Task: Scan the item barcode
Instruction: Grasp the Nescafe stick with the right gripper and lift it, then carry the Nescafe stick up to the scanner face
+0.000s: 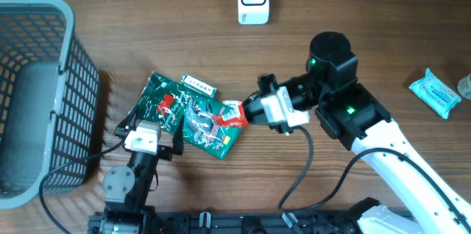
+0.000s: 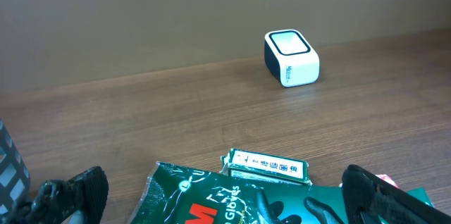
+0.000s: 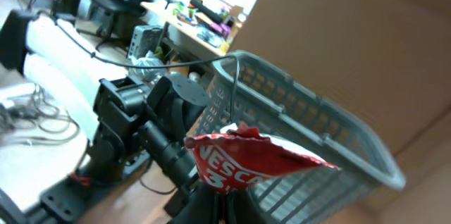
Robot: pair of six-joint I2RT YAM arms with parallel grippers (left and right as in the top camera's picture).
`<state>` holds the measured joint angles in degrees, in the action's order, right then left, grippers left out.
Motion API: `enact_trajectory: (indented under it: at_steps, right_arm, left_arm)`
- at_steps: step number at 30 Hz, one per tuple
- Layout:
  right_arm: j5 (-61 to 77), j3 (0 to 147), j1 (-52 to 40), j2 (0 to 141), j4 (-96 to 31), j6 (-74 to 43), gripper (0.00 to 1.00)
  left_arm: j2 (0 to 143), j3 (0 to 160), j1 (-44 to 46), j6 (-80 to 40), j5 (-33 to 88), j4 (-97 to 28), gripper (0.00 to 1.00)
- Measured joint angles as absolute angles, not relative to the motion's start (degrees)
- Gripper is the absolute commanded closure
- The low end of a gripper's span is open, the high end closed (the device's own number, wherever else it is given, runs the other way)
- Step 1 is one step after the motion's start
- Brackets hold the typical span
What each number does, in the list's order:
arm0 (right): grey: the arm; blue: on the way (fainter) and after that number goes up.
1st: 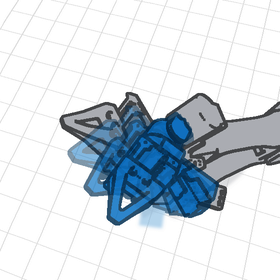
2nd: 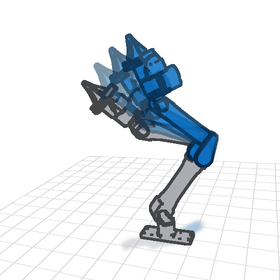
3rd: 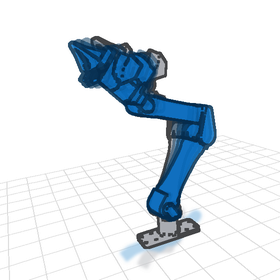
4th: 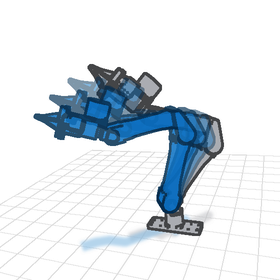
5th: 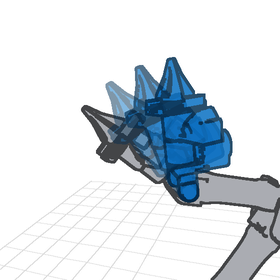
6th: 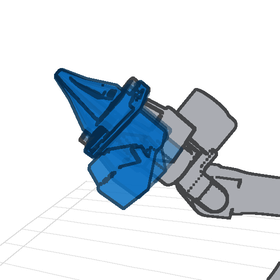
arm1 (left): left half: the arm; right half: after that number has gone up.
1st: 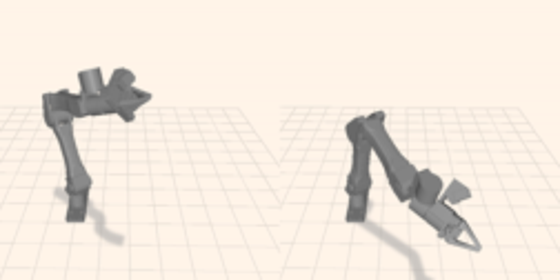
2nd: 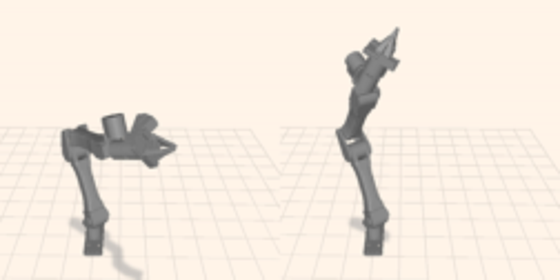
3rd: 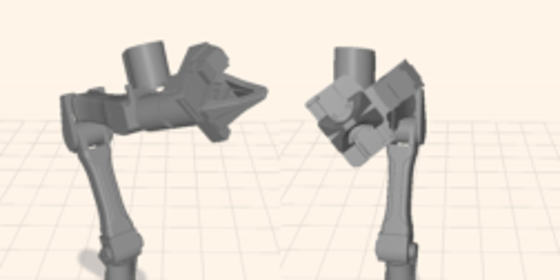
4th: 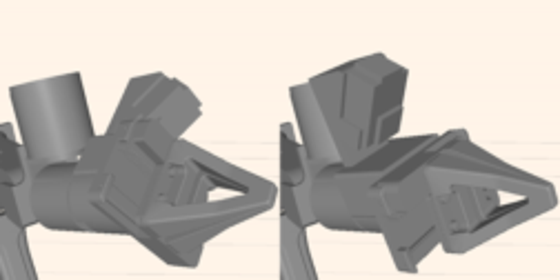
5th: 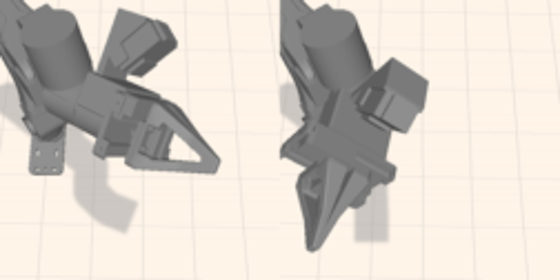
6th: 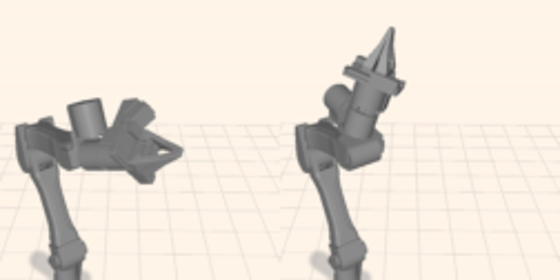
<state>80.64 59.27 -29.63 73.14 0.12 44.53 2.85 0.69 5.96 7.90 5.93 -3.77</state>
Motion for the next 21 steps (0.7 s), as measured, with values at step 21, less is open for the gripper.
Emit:
enact_trajectory:
  at_steps: [21]
  right_arm:
    - [50.5,59.27,-26.79,73.36,-10.13,-10.26,0.96]
  left_arm:
    - [2.85,0.69,5.96,7.9,5.91,-3.77,0.0]
